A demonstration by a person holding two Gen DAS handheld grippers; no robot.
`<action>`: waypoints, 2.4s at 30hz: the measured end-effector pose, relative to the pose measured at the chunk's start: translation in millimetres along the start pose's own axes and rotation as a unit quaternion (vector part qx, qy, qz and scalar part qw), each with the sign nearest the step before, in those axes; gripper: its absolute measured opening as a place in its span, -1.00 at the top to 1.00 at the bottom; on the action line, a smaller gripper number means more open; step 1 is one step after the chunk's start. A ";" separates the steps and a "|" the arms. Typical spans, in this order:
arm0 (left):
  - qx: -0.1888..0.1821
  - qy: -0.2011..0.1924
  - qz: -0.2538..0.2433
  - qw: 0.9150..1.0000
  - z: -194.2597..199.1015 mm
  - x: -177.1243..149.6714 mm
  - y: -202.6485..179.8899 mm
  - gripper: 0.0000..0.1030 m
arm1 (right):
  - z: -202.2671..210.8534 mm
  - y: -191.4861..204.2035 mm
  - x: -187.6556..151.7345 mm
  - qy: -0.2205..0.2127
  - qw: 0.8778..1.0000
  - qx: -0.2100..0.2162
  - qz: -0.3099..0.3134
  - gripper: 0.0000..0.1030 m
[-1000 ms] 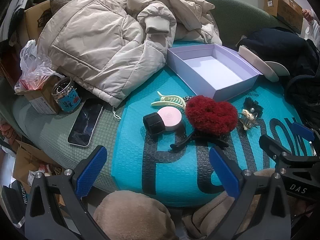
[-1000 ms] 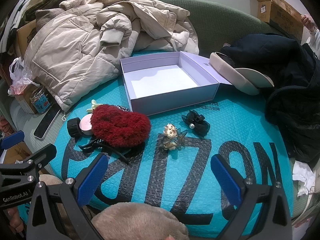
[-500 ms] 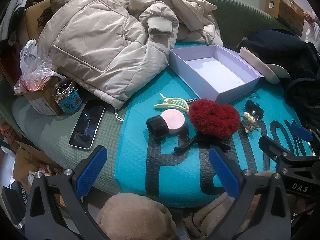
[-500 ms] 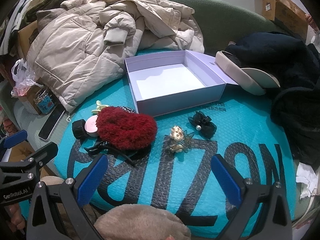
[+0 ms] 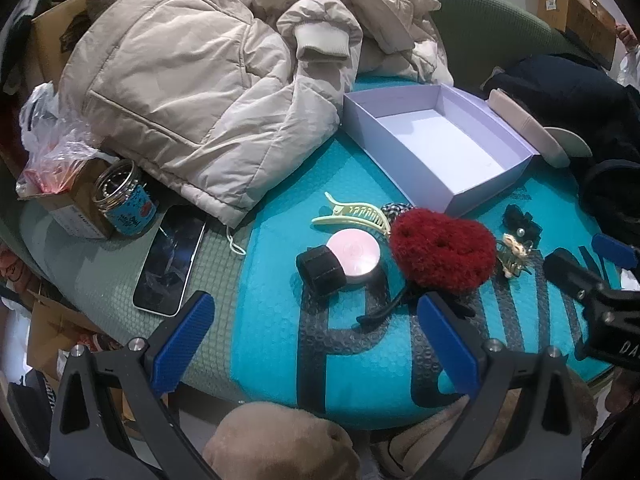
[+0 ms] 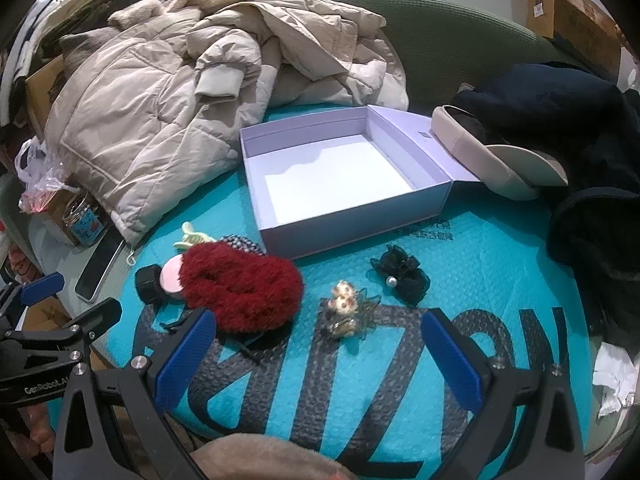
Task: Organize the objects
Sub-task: 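Move left tool toward black velvet ring while right tool approaches bear-head clip, then close left gripper on black velvet ring while right gripper grasps gold bear-head clip, then lift and carry black ring with left while right carries bear clip into white box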
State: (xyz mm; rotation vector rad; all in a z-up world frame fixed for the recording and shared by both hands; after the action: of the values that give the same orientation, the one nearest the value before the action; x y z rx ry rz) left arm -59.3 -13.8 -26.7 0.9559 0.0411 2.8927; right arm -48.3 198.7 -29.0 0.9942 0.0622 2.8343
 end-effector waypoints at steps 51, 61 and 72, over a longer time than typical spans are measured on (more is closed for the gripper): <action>-0.064 0.051 0.043 0.996 -87.4 -2.3 14.2 0.53 | -82.3 -23.2 -11.6 0.069 0.996 0.060 -0.019 0.26; -0.056 0.023 0.044 0.997 -42.8 1.6 13.9 0.53 | -51.8 -21.8 -11.8 0.048 0.996 0.077 -0.014 0.27; -0.052 -0.012 0.025 0.998 9.7 21.1 -6.4 0.53 | -22.8 -27.5 -4.7 0.027 0.995 0.094 -0.005 0.27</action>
State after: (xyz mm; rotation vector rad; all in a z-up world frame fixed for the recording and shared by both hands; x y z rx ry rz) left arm -69.8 -5.5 -6.7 0.9879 -0.1349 2.8948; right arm -55.8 225.5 -52.0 0.9472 0.3437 2.8877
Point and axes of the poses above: each gripper's, at about its wrist camera, not at the fingertips, and z roughly against the way its jaws point, y to its left, x to its top, the point moved 3 cm from there along -z, roughly the way its jaws point, and after that the axes turned 3 degrees about -z, right-handed, at the moved point
